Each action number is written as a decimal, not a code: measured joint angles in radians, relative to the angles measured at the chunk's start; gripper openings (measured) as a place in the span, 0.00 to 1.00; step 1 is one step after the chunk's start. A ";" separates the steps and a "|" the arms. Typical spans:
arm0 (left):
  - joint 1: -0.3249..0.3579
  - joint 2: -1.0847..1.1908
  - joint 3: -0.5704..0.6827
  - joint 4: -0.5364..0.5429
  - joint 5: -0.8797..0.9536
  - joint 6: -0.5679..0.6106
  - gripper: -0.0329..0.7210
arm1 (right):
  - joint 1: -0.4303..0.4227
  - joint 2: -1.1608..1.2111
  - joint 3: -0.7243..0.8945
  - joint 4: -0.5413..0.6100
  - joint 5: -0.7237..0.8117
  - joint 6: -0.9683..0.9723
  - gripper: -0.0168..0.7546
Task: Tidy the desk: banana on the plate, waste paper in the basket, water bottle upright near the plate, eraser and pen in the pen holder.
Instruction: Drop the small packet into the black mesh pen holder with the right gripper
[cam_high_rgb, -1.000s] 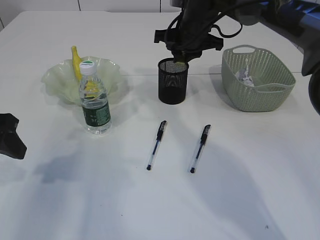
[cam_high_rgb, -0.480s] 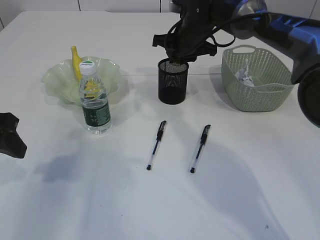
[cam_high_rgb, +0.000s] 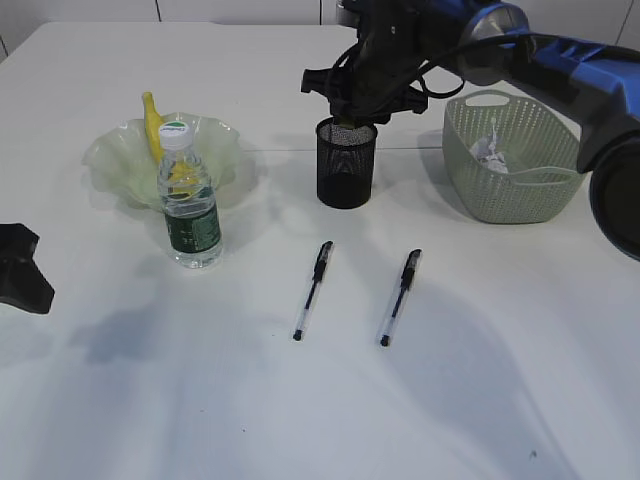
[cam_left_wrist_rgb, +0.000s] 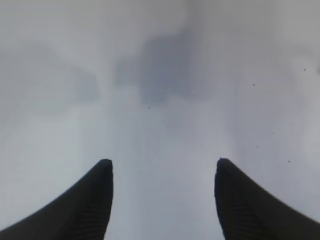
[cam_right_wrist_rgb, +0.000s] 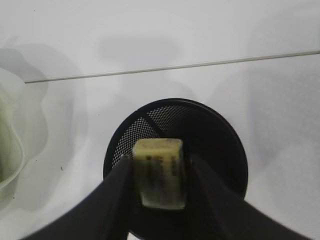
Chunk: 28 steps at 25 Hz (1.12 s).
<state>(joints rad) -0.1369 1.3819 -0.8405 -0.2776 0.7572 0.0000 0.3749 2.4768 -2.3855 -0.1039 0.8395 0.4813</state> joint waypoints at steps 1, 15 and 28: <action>0.000 0.000 0.000 0.000 -0.002 0.000 0.64 | 0.000 0.000 0.000 0.000 -0.001 0.000 0.36; 0.000 0.000 0.000 0.000 -0.005 0.000 0.64 | 0.000 0.000 -0.085 -0.004 0.122 0.000 0.44; 0.000 0.000 0.000 0.005 -0.003 0.000 0.64 | -0.002 -0.006 -0.269 0.072 0.410 -0.123 0.44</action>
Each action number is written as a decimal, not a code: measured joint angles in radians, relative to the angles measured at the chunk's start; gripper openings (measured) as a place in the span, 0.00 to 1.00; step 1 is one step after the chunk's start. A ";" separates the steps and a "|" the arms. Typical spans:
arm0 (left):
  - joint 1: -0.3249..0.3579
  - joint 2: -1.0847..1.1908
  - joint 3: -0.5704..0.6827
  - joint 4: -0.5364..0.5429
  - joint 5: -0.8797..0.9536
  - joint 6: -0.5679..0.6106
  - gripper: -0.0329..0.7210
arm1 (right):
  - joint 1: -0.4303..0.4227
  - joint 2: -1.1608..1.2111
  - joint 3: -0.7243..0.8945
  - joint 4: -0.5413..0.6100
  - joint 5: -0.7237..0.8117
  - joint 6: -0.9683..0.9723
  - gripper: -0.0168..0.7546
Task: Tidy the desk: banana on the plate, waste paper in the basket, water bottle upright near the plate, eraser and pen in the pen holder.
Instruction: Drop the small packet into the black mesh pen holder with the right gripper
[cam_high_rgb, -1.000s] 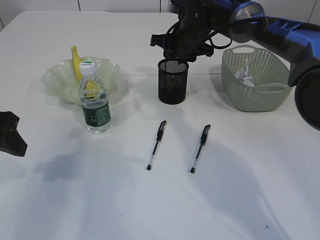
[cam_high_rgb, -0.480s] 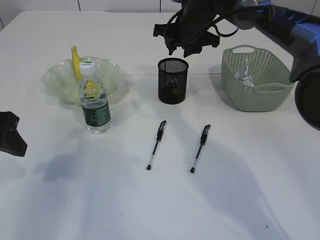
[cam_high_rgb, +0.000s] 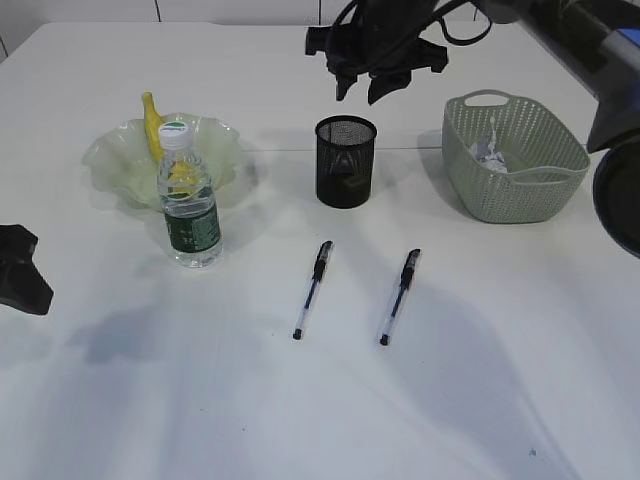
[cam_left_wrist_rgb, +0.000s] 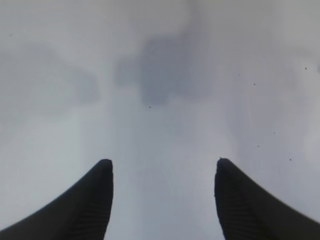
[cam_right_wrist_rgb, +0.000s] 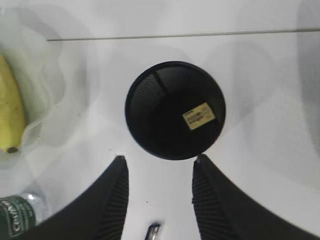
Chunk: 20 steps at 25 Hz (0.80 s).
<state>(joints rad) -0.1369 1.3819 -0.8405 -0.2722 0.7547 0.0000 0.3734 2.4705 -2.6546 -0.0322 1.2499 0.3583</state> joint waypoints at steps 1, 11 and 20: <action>0.000 0.000 0.000 0.000 0.001 0.000 0.64 | 0.000 -0.002 0.000 0.016 0.000 -0.006 0.44; 0.000 0.000 0.000 0.004 0.052 0.000 0.64 | 0.000 -0.084 0.033 0.067 0.007 -0.010 0.43; 0.000 0.000 0.000 0.006 0.064 0.000 0.64 | 0.000 -0.269 0.554 0.032 0.001 -0.022 0.43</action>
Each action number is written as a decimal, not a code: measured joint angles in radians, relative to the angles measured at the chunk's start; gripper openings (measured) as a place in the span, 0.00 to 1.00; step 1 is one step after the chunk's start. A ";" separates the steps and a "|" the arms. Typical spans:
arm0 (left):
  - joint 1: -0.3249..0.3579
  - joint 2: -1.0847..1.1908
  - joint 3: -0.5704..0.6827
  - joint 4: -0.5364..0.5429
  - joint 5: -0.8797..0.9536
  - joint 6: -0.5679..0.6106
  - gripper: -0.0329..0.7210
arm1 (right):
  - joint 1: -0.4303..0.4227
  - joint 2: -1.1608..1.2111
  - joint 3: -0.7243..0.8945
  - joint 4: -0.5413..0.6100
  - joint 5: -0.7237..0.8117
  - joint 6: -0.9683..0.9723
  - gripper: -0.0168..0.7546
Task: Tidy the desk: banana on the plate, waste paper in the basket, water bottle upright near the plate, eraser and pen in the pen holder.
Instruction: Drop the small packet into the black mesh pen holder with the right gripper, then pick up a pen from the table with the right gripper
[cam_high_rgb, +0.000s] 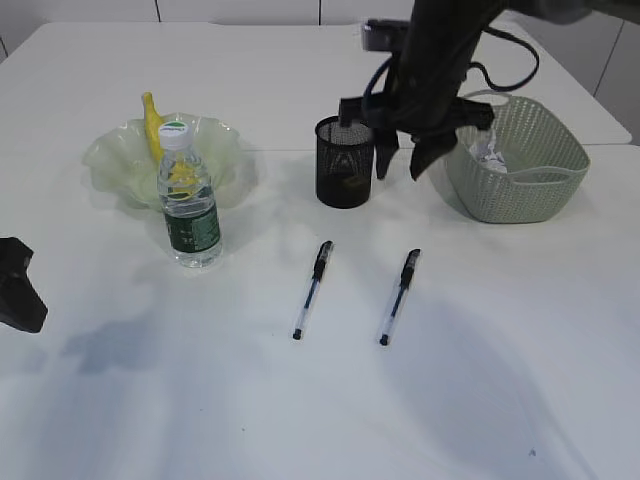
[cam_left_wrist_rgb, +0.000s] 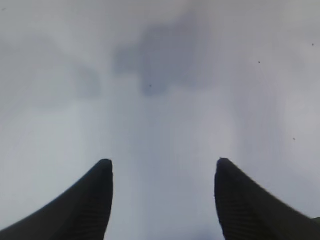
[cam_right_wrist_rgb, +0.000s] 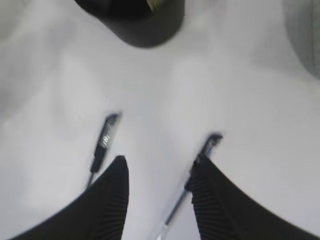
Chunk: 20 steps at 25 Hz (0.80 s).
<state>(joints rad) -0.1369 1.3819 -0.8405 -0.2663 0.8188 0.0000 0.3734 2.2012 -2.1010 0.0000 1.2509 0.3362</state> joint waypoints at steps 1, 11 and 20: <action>0.000 0.000 0.000 0.000 0.003 0.000 0.64 | 0.000 -0.017 0.058 0.000 0.000 -0.008 0.43; 0.000 0.000 0.000 0.002 0.017 0.000 0.64 | 0.000 -0.049 0.312 0.008 -0.014 0.050 0.43; 0.000 0.000 0.000 0.002 0.021 0.000 0.64 | 0.000 -0.004 0.314 0.015 -0.025 0.236 0.43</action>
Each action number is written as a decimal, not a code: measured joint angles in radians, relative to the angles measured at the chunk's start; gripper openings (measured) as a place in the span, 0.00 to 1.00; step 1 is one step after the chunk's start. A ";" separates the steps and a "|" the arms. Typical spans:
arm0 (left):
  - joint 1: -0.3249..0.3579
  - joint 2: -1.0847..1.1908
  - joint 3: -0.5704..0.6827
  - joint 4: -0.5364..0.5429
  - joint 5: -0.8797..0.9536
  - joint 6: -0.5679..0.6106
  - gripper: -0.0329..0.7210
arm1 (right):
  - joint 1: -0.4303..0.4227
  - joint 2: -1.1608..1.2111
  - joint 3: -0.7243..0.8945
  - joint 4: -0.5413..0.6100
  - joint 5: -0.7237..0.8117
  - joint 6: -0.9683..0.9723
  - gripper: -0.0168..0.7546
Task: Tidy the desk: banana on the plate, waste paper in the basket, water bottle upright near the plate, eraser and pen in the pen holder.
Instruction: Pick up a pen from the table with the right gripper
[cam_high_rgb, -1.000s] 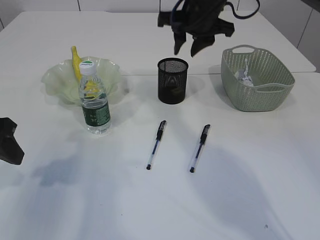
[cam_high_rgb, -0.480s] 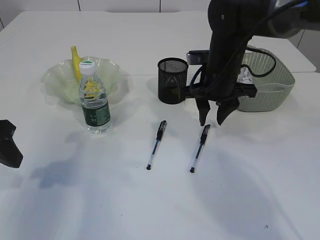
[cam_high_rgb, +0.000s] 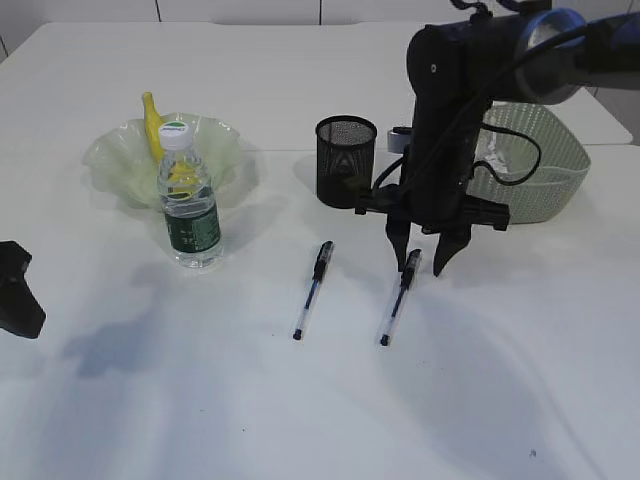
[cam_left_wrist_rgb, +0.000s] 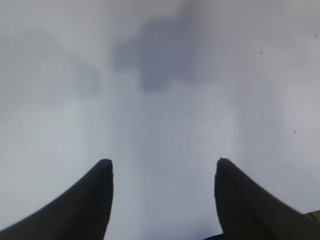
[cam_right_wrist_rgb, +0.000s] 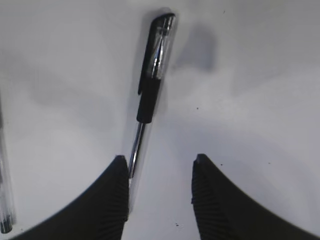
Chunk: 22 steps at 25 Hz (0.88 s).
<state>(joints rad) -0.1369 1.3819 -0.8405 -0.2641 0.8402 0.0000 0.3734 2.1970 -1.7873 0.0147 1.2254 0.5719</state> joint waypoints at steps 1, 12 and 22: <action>0.000 0.000 0.000 0.000 0.002 0.000 0.64 | 0.000 0.007 0.000 0.000 -0.001 0.017 0.43; 0.000 0.000 0.000 0.000 0.007 0.000 0.64 | 0.000 0.046 0.000 0.000 -0.047 0.087 0.43; 0.000 0.000 0.000 0.000 0.007 0.000 0.64 | -0.002 0.098 -0.043 0.000 -0.067 0.088 0.43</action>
<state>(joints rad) -0.1369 1.3819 -0.8405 -0.2641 0.8476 0.0000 0.3711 2.2950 -1.8303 0.0147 1.1585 0.6600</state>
